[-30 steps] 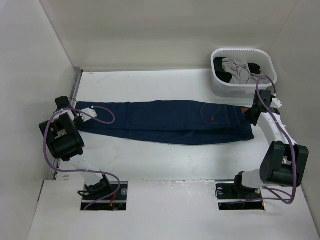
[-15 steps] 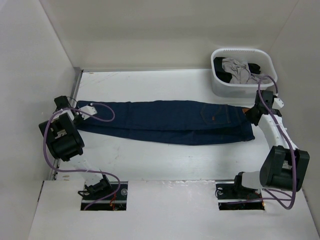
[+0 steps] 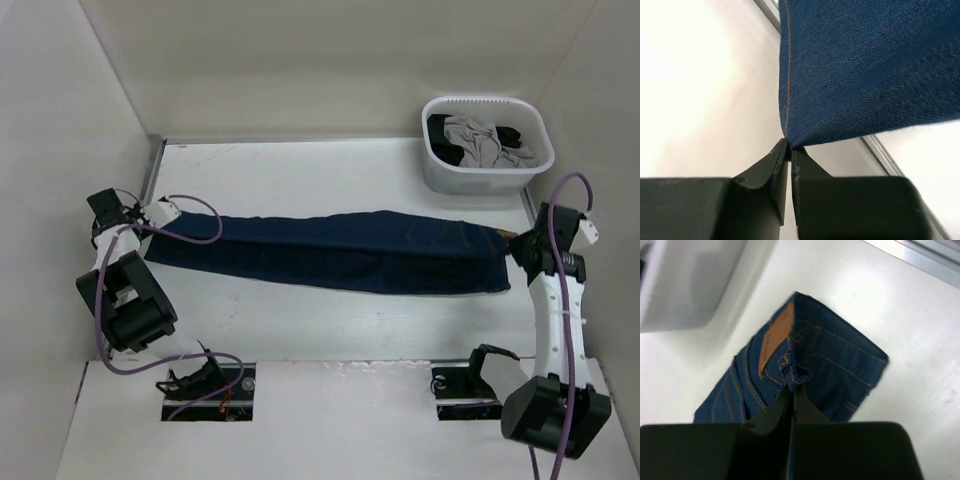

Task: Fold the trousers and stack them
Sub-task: Fold the trousers

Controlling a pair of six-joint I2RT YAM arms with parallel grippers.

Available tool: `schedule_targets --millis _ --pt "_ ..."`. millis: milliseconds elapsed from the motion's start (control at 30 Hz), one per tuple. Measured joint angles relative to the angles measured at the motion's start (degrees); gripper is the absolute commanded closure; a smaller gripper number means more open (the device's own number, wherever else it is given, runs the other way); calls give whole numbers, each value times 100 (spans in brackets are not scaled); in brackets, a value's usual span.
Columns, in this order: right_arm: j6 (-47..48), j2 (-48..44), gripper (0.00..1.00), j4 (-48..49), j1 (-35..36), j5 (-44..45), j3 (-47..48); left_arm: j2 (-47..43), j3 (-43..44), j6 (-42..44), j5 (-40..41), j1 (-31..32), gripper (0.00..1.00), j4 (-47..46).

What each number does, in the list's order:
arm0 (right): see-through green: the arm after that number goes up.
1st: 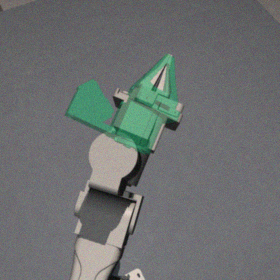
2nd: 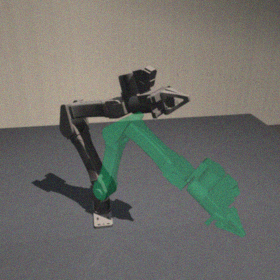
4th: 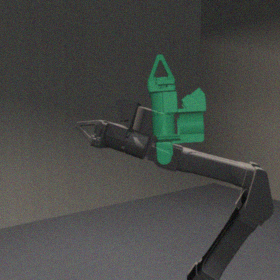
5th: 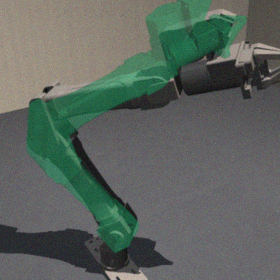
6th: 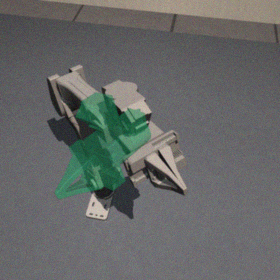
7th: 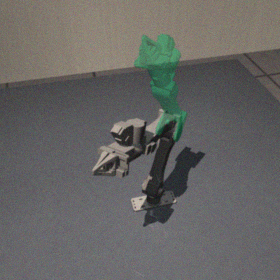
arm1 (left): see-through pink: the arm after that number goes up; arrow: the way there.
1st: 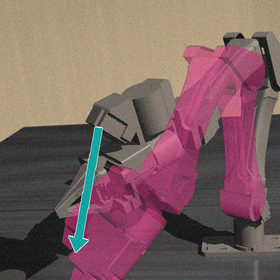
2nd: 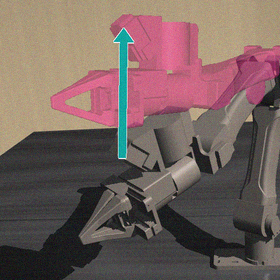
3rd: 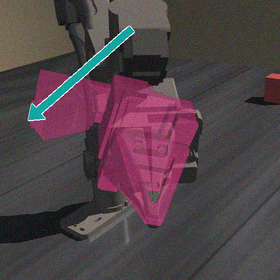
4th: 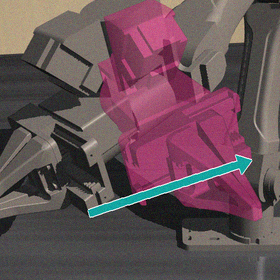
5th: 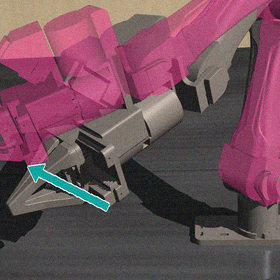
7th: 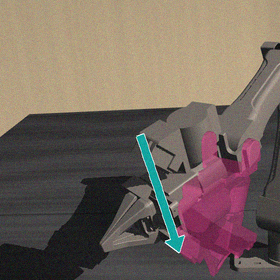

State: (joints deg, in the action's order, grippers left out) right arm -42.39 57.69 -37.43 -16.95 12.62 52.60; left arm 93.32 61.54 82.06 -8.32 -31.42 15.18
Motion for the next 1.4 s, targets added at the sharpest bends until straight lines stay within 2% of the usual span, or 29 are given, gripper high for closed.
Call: schedule_targets --millis 133,333,367,400,467,567,667,900,933,967,1100,1167,1200,1300,1400 --pt "-348 -481 97 -236 -428 -9 -881 -157 -710 7 37 -87 100 -232" --pt "-785 -210 74 -247 -940 -59 -2002 138 -1473 136 369 -76 92 -603" --pt "-833 -164 62 -232 -964 -63 -2068 164 -1475 151 400 -74 90 -702" --pt "-874 -127 46 -219 -964 -63 -2085 195 -1480 151 433 -68 87 -782" --pt "-946 -94 0 -109 -962 -63 -2085 243 -1482 168 503 -66 78 -938" --pt "-986 -103 0 0 -960 -111 -2085 247 -1488 199 584 -70 61 -1102" --pt "-1202 -61 0 109 -960 -192 -2090 219 -1488 216 640 -90 46 -1244" --pt "-1733 647 0 525 -699 -339 -2184 -59 -1488 144 706 -306 37 -890" --pt "-1781 730 5 645 -656 -345 -2157 -114 -1486 118 708 -334 36 -837" --pt "-1810 802 16 726 -632 -354 -2133 -164 -1480 92 708 -356 36 -793" --pt "-1915 1169 74 1152 -623 -417 -2096 -382 -1349 -66 726 -404 36 -525" --pt "-1961 1311 97 1381 -623 -468 -2133 -511 -1209 -192 721 -407 35 -337" --pt "-1961 1344 100 1458 -621 -479 -2135 -575 -1110 -275 717 -393 35 -236" --pt "-1812 1311 100 1497 -621 -474 -2138 -763 -807 -584 684 -245 34 13" --pt "-1445 1086 100 1377 -612 -326 -2087 -859 -575 -925 678 247 33 144"
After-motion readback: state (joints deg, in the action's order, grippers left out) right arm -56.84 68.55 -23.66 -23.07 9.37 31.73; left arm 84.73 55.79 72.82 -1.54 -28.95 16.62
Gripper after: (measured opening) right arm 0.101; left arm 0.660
